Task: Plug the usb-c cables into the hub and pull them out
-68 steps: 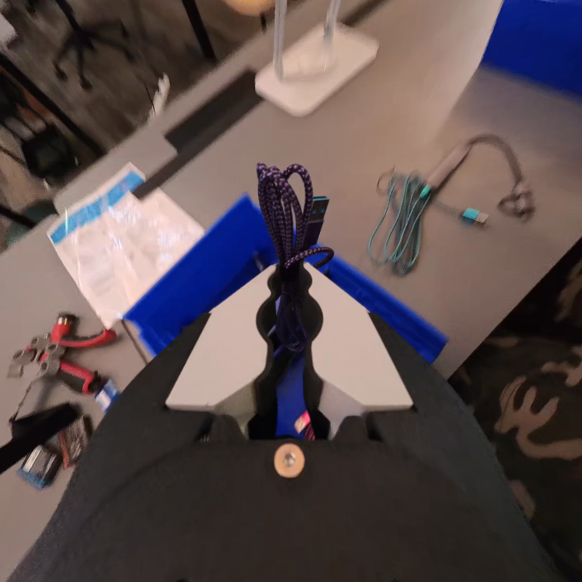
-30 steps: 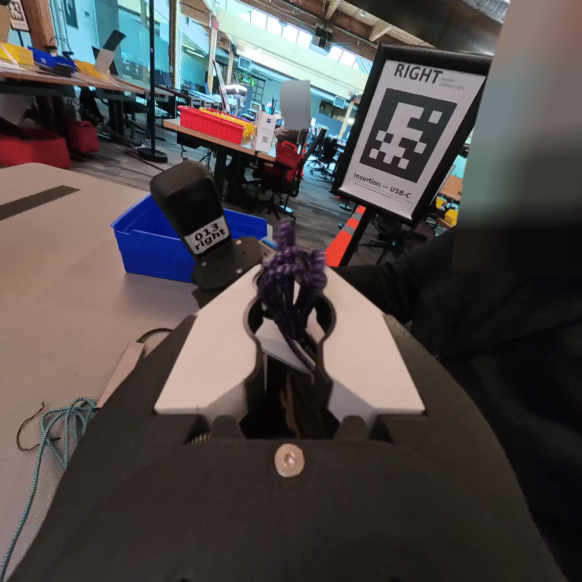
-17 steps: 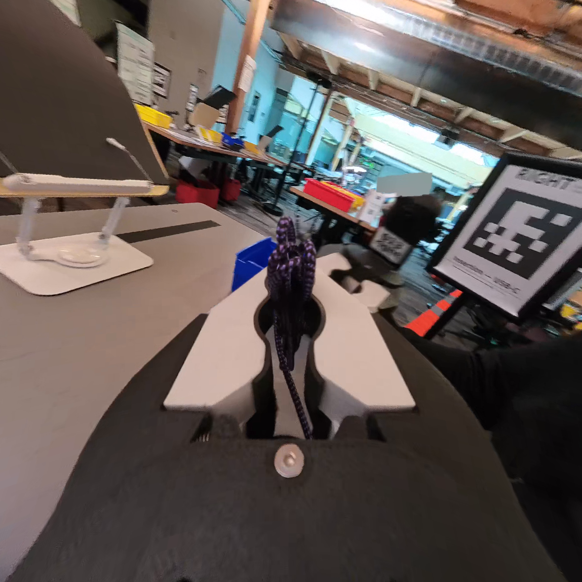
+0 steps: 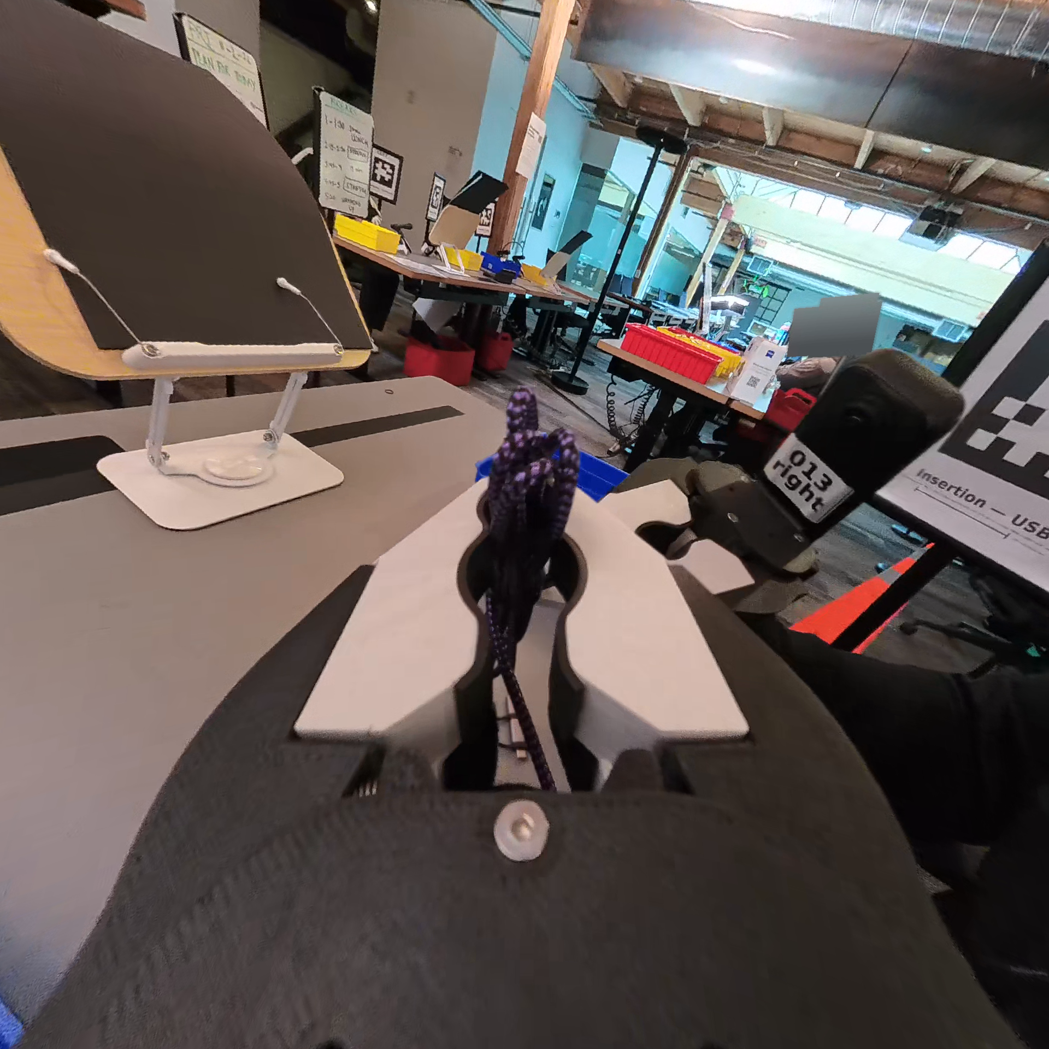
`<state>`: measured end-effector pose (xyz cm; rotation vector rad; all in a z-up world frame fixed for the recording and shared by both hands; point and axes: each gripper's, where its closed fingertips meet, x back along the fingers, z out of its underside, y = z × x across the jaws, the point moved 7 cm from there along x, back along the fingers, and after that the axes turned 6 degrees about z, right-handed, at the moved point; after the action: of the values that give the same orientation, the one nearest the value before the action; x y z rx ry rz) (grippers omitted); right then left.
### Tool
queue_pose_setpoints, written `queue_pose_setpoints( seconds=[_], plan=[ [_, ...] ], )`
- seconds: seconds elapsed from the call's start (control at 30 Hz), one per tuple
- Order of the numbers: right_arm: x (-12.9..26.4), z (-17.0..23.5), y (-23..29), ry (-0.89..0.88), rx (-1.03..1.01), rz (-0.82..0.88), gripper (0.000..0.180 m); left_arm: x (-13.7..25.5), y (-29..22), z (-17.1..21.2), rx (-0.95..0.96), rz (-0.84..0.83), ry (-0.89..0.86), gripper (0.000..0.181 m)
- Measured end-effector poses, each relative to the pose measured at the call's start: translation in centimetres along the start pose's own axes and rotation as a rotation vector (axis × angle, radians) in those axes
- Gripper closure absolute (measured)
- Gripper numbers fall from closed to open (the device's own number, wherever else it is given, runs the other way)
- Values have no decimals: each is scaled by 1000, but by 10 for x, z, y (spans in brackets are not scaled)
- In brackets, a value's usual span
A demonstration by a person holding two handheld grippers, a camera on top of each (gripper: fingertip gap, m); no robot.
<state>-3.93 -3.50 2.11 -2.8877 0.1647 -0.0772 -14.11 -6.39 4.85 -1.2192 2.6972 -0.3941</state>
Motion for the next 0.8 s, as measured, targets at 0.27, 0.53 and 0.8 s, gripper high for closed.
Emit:
queue_pose_setpoints(
  seconds=[0.27,0.53,0.8],
  plan=[
    [3,-6,2,69,138,59,180,3,6,-1,-56,-94,38,171],
    [11,-22,2,40,163,98,180,0,1,0,-203,-134,110,171],
    [13,-20,-7,-38,13,-25,173,7,-1,-11,-271,-190,78,170]
  ],
)
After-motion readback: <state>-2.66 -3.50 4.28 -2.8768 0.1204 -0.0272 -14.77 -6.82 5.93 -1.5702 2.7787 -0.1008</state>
